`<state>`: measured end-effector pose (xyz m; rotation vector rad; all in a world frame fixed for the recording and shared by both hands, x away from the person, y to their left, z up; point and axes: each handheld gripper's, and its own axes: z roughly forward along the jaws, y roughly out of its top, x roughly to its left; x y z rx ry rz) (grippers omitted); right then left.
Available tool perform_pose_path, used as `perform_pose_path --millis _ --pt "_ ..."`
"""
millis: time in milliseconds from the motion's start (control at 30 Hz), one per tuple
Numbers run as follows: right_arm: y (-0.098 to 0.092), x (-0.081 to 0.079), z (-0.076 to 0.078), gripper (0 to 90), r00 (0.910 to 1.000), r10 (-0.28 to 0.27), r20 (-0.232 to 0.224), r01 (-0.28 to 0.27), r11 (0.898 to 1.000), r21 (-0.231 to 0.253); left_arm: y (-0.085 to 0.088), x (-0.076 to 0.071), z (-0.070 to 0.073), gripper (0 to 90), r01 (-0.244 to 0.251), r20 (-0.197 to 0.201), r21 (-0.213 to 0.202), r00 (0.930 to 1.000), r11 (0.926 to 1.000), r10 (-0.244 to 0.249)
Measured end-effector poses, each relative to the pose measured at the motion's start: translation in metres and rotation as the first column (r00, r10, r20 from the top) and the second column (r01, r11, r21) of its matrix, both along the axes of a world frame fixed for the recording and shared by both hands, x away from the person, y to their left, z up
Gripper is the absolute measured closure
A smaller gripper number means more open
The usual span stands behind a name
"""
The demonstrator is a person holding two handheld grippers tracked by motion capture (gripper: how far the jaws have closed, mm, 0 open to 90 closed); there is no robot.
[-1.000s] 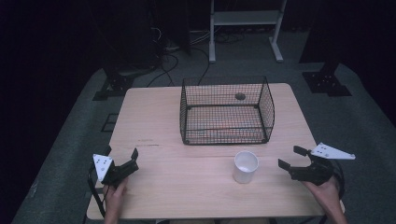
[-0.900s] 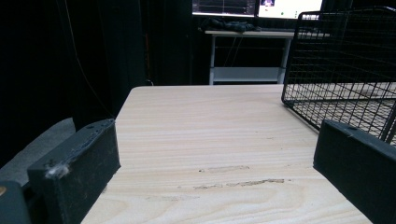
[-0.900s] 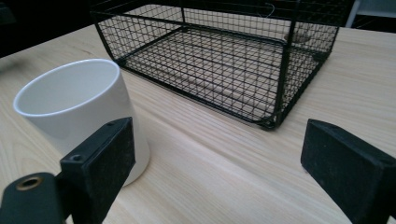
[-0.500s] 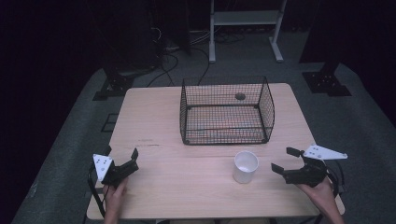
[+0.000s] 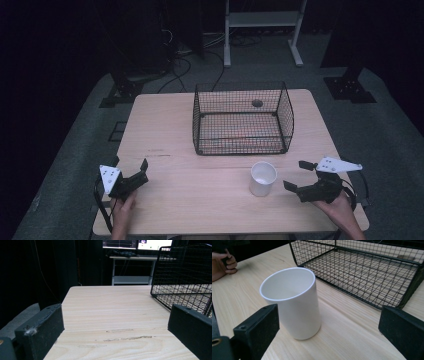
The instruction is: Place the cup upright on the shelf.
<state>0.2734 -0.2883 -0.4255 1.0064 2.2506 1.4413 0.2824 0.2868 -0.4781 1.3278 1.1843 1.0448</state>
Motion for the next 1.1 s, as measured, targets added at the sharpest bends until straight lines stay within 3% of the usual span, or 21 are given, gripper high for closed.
perform_pose_path --millis 1100 --pt "0.044 0.0 -0.003 2.7 0.9928 0.117 -0.028 -0.118 0.992 -0.051 0.0 0.0 0.0 0.0 0.002 0.001 -0.004 1.0 1.0 -0.002"
